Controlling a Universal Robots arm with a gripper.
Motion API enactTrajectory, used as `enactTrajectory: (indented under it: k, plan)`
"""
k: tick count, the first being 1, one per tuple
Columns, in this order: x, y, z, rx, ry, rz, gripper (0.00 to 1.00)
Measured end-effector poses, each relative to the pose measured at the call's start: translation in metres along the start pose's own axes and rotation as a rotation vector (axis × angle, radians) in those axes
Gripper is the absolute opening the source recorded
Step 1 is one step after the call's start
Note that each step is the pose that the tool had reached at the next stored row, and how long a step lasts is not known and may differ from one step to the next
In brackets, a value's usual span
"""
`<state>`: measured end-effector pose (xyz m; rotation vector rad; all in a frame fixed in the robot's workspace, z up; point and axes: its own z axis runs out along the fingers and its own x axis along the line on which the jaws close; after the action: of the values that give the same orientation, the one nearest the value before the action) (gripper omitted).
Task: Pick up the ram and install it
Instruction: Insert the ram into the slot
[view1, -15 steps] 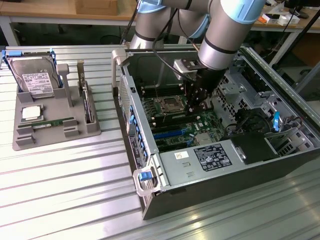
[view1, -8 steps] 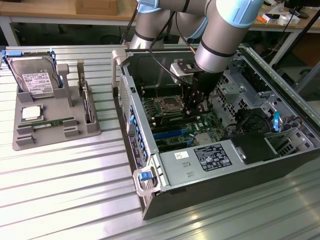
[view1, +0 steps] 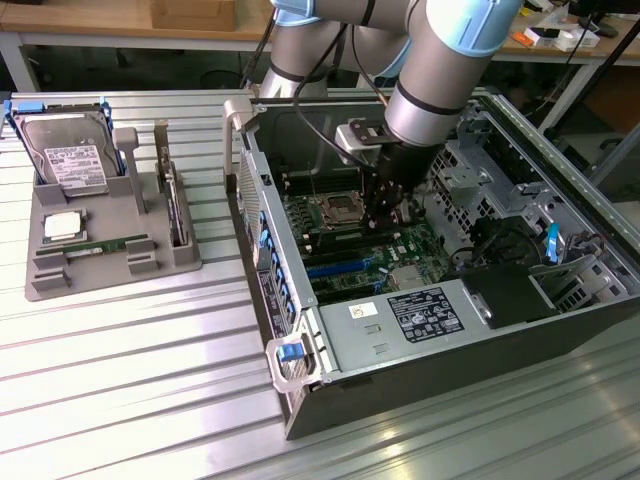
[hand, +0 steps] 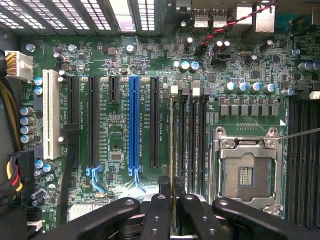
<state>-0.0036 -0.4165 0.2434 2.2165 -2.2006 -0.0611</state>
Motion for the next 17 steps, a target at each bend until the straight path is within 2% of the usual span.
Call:
enactTrajectory:
  k: [17]
  plan:
    - [-0.003, 0.0026, 0.0103, 0.0001, -0.0001, 0.004, 0.13]
